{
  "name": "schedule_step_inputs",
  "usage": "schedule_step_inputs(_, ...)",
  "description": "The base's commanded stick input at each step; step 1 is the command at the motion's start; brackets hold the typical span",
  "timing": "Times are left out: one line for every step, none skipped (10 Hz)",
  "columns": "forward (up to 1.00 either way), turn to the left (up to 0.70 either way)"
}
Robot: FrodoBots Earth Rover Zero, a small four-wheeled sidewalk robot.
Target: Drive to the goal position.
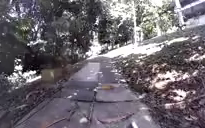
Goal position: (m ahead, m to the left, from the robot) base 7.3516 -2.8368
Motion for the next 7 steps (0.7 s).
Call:
schedule_step_inputs(0.5,0.0)
schedule_step_inputs(0.5,0.0)
schedule_step_inputs(0.5,0.0)
schedule_step_inputs(0.5,0.0)
schedule_step_inputs(0.5,0.0)
schedule_step_inputs(0.5,0.0)
schedule_step_inputs(0.5,0.0)
